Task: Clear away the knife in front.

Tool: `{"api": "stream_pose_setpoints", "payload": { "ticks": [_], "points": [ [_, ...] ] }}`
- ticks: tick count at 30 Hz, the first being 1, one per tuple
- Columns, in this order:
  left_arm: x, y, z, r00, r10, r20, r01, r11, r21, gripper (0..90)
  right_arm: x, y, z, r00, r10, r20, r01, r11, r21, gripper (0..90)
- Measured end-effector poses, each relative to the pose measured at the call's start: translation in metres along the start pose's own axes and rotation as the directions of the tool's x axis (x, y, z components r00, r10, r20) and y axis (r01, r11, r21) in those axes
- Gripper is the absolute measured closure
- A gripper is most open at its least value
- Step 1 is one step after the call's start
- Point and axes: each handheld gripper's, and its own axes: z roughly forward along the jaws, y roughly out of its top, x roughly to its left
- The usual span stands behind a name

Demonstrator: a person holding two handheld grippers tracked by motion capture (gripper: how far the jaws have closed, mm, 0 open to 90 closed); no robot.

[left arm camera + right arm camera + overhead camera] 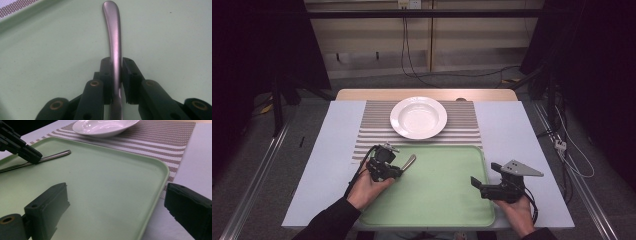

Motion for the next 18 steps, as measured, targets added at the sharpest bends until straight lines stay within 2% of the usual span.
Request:
{"api": "stream_pose_setpoints", "payload": {
  "ticks": [5,12,14,16,17,18],
  "points": [
    [-0.002,-0.007,-0.004,0.9997,-0.018,0.014,0.018,0.9998,0.004,79.4,0.000,0.000,0.000,1.0000,-0.002,-0.002,0.002,1.000,0.000,5.3],
    [-0.005,-0.014,-0.008,0.9997,-0.007,0.022,0.007,0.9999,0.009,79.2,0.001,0.000,0.000,1.0000,-0.004,-0.008,0.004,1.000,0.002,5.3],
    [-0.005,-0.016,-0.010,0.9993,0.025,0.027,-0.026,0.9996,0.014,78.8,0.001,0.000,0.000,1.0000,-0.004,-0.008,0.004,1.000,0.002,5.3],
    [-0.004,-0.016,-0.011,0.9988,0.040,0.030,-0.040,0.9991,0.012,75.7,0.001,0.000,0.000,0.9999,-0.006,-0.009,0.006,1.000,0.003,5.3],
    [-0.004,-0.016,-0.011,0.9984,0.051,0.024,-0.051,0.9987,0.004,67.4,0.001,0.000,0.001,0.9999,-0.007,-0.011,0.007,1.000,0.004,5.3],
    [-0.003,-0.016,-0.012,0.9978,0.060,0.029,-0.059,0.9982,-0.010,67.4,0.001,0.000,0.001,0.9999,-0.007,-0.011,0.007,1.000,0.004,5.3]
  ]
}}
